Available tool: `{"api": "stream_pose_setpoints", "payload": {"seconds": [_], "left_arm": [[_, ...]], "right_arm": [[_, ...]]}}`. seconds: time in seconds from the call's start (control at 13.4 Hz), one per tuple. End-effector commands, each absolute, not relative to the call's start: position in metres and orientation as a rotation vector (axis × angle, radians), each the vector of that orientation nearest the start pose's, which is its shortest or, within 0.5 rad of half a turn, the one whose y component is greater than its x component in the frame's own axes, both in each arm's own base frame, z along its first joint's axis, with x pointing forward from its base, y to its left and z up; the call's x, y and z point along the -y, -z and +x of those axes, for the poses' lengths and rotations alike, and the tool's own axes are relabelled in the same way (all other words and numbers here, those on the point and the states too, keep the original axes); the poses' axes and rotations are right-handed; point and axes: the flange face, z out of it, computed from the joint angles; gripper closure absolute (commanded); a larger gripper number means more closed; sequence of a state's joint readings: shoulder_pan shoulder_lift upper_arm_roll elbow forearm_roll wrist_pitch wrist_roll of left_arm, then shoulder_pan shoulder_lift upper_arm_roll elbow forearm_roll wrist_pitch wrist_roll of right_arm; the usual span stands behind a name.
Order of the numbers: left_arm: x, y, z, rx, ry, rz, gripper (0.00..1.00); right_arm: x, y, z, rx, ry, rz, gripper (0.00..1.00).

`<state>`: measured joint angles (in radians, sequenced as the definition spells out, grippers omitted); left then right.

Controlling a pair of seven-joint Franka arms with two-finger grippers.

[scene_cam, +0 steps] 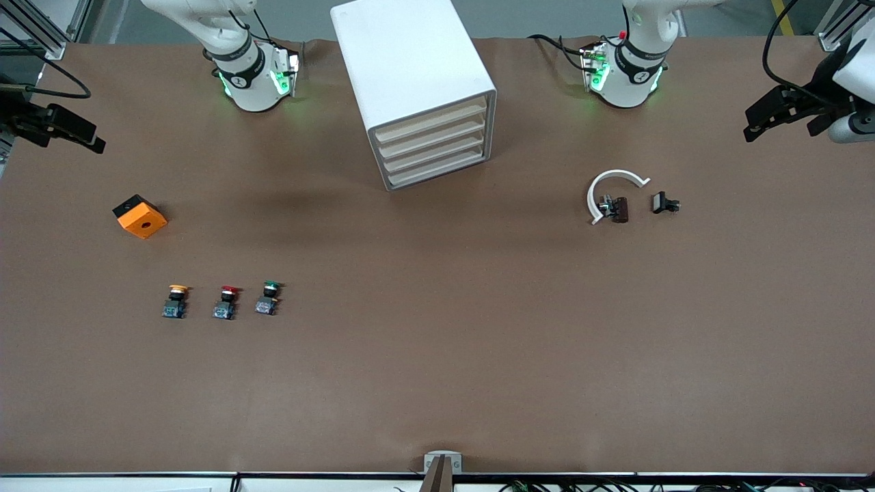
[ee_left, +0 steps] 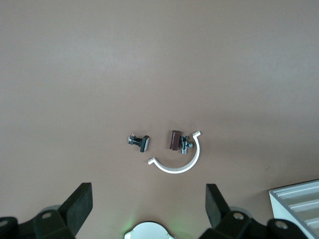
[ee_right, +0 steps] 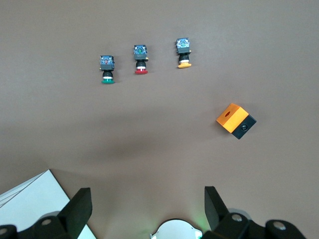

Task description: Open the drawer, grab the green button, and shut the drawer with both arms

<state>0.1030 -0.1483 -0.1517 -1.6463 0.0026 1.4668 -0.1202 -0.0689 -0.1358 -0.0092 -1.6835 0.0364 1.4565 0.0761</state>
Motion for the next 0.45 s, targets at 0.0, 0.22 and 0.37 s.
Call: {"api": "stream_pose_setpoints", "payload": {"seconds": [0.0,0.22,0.37], "left_arm": [[0.028,-0.667,0.502,0.099,-0.028,-3.112,0.00],[0.028,-0.666,0.501,0.101,-0.032,-3.111,0.00],[0.029,-0.663,0.502,0.097,-0.049,-3.109,0.00]], "right_arm": [[0.029,-0.647,0.490,-0.234,-0.049,-3.108,0.00],[0.030,-0.658,0.485,-0.208,0.019,-3.109,0.00],[0.032,-0.658,0.485,-0.211,0.026,-3.113,0.00]]}}
